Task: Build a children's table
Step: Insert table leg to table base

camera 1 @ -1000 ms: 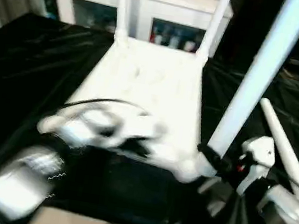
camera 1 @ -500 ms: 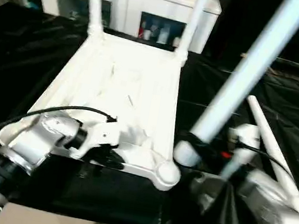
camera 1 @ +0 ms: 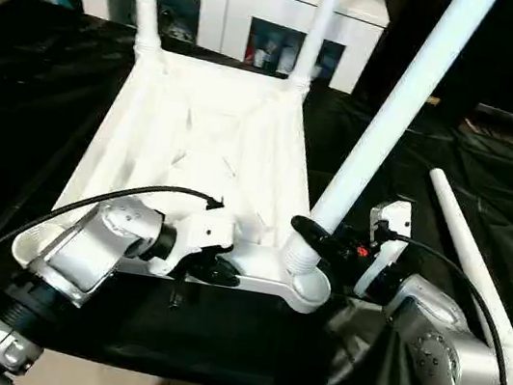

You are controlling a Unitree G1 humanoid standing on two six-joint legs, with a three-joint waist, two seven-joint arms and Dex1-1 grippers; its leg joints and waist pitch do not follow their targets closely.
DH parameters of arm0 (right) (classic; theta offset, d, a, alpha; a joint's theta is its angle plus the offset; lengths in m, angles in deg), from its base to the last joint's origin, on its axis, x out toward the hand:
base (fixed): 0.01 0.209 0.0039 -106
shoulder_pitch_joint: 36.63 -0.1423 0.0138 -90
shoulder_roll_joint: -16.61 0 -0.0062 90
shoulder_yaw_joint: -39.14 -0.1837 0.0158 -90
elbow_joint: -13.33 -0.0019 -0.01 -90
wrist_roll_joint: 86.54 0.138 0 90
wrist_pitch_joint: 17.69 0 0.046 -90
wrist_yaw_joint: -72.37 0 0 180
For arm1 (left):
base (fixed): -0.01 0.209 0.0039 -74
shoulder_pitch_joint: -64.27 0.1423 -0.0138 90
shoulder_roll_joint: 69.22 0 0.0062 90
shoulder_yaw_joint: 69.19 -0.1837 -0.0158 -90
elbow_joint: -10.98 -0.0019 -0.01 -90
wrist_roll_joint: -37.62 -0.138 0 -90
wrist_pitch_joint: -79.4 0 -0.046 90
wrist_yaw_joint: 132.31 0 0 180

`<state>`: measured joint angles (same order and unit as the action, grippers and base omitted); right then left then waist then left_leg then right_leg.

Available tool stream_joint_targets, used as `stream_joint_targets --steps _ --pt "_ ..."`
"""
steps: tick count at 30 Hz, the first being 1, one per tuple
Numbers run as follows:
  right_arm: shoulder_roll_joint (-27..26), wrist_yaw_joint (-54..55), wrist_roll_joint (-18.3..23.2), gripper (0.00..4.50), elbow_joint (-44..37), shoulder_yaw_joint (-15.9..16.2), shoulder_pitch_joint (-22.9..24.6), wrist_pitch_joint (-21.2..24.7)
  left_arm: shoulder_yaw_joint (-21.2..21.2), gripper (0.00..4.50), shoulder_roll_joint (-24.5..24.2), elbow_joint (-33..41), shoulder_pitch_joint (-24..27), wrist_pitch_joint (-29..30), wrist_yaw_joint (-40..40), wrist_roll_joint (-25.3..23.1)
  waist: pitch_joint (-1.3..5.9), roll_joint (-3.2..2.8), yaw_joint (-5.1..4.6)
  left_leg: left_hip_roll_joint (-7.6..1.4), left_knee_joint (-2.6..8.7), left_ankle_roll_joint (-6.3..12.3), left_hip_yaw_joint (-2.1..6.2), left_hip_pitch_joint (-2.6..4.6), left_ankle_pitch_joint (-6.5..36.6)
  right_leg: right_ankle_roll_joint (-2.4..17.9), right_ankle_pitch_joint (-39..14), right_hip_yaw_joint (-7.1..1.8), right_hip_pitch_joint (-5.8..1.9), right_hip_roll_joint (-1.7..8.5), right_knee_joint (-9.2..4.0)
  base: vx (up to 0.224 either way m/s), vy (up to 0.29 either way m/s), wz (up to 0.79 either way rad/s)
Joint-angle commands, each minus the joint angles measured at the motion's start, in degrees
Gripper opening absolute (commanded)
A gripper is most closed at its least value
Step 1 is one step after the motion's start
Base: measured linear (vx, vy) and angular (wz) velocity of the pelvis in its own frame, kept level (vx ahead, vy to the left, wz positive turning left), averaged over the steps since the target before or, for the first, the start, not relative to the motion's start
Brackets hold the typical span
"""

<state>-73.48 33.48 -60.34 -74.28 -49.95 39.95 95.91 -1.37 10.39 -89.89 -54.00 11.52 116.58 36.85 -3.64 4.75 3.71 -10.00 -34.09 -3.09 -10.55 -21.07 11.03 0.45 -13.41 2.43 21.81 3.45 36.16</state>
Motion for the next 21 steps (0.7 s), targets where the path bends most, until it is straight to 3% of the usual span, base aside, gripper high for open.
stream_joint_targets --steps 1,2,4,10,12,18,21 --pt "0.53 -0.10 -0.47 1.85 -0.85 -0.70 0.63 0.42 0.21 0.59 0.75 -0.81 -1.10 -0.03 -1.22 0.21 3.18 -0.52 0.40 -3.60 4.18 2.01 1.15 1.02 5.00 13.70 0.11 -2.95 -2.16 5.14 -3.79 0.000 0.000 0.00" --pt "0.55 -0.13 -0.43 1.85 -0.88 -0.74 0.74 0.36 -0.04 0.60 0.72 -0.94 -1.24 -0.17 -1.22 0.04 3.20 -0.42 0.49 -3.56 4.18 2.20 1.19 0.88 4.77 13.69 0.58 -2.95 -2.29 5.16 -3.77 0.000 0.000 0.00" --pt "0.59 -0.07 -0.51 1.85 -1.21 -0.57 1.25 0.17 -0.97 0.62 0.56 -1.07 -1.47 -1.07 -0.92 -0.53 3.28 -0.81 0.66 -3.63 4.18 2.22 1.25 0.97 4.72 13.77 1.06 -2.95 -2.28 5.20 -3.70 0.000 0.000 0.00" --pt "0.71 0.45 -0.40 1.85 -2.30 -0.69 2.08 0.05 -2.70 0.62 0.30 -2.11 -1.87 -1.52 -0.83 -2.24 3.32 -0.76 1.09 -3.68 4.20 1.85 1.22 1.12 5.11 13.78 1.59 -2.90 -2.26 5.12 -3.64 0.000 0.000 0.00" --pt "0.82 0.49 -0.54 1.85 -2.40 -0.64 2.17 -0.04 -3.12 0.62 0.23 -2.87 -1.92 -1.97 -1.26 -2.92 3.38 -1.08 1.31 -3.65 4.23 1.40 1.26 1.11 5.43 13.79 1.65 -2.92 -2.32 5.13 -3.64 0.000 0.000 0.00" --pt "2.52 -0.66 -0.28 1.85 -4.80 -0.44 3.24 1.60 -3.58 0.62 0.82 -3.86 -2.16 -2.00 -1.96 -2.88 3.29 -0.87 1.42 -3.66 4.31 0.99 1.29 1.05 6.70 13.34 -0.18 -2.93 -2.41 5.21 -3.88 0.000 0.000 0.00" --pt "4.14 -1.35 0.48 1.85 -6.47 -1.00 3.78 2.99 -3.04 0.26 1.46 -4.34 -2.45 -2.45 -2.38 -2.49 3.24 -0.66 1.53 -3.71 4.34 0.99 1.33 1.11 6.97 12.86 -1.39 -2.91 -2.34 5.18 -3.95 0.000 0.000 0.00"
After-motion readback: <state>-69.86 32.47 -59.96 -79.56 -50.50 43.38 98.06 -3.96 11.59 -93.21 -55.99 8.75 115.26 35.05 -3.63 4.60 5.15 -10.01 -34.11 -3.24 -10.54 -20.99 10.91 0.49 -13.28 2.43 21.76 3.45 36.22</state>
